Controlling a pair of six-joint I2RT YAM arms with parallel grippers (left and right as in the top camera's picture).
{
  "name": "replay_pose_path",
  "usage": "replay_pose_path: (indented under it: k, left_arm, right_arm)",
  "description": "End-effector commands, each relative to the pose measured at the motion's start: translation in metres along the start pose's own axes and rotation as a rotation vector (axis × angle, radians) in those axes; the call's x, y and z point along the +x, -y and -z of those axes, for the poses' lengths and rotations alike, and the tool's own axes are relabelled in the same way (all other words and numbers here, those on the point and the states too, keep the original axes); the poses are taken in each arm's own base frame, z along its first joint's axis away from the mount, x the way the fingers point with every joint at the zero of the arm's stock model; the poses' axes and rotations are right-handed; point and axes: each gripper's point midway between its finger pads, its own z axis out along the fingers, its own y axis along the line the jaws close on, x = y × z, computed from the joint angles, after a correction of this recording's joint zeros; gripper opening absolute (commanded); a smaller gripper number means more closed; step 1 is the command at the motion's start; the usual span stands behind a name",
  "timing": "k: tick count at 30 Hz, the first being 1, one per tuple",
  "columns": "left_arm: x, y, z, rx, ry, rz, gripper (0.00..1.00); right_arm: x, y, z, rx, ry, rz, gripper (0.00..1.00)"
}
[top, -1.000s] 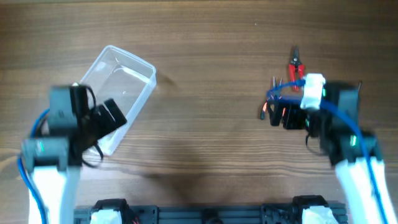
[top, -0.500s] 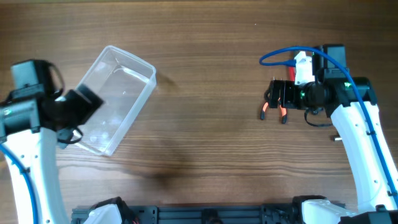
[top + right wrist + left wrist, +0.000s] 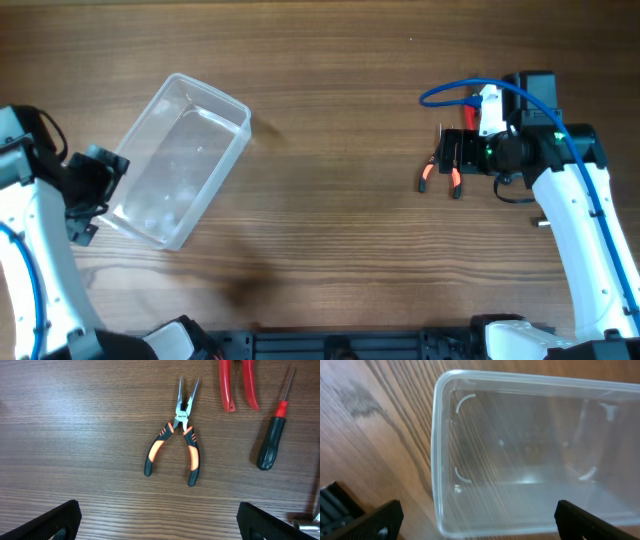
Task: Pack container
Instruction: 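Move the left gripper to the clear container's near edge and grasp it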
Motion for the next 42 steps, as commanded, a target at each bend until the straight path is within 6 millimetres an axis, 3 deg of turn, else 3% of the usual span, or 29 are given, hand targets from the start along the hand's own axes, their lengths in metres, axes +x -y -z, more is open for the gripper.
replay_pose_path:
  k: [1, 9, 18, 24, 25, 33, 37, 42]
  left_arm:
    - [0.010, -0.015, -0.036, -0.073, -0.066, 0.011, 1.00]
    - [0.013, -0.022, -0.084, -0.100, -0.099, -0.024, 1.00]
    - [0.011, -0.028, -0.119, -0.154, -0.126, -0.025, 0.98]
    - [0.012, -0.029, -0.124, -0.163, -0.136, -0.024, 0.80]
    - [0.011, -0.030, -0.124, -0.168, -0.132, -0.025, 0.72]
    - [0.011, -0.030, -0.124, -0.168, -0.133, -0.025, 0.40]
    - [0.011, -0.030, -0.124, -0.168, -0.133, -0.024, 0.28]
    - [0.014, -0.032, -0.123, -0.176, -0.145, -0.024, 0.21]
  right_arm:
    - [-0.008, 0.002, 0.006, 0.019, 0.026, 0.023, 1.00]
    - [-0.005, 0.002, 0.006, 0.020, 0.014, 0.022, 1.00]
    - [-0.002, 0.002, 0.006, 0.020, 0.003, 0.020, 1.00]
    - [-0.001, 0.002, 0.006, 0.021, -0.002, 0.020, 1.00]
    - [-0.001, 0.002, 0.006, 0.021, -0.002, 0.019, 1.00]
    - [0.000, 0.002, 0.006, 0.021, -0.005, 0.019, 1.00]
    - [0.000, 0.002, 0.006, 0.021, -0.005, 0.019, 1.00]
    - [0.000, 0.002, 0.006, 0.021, -0.005, 0.019, 1.00]
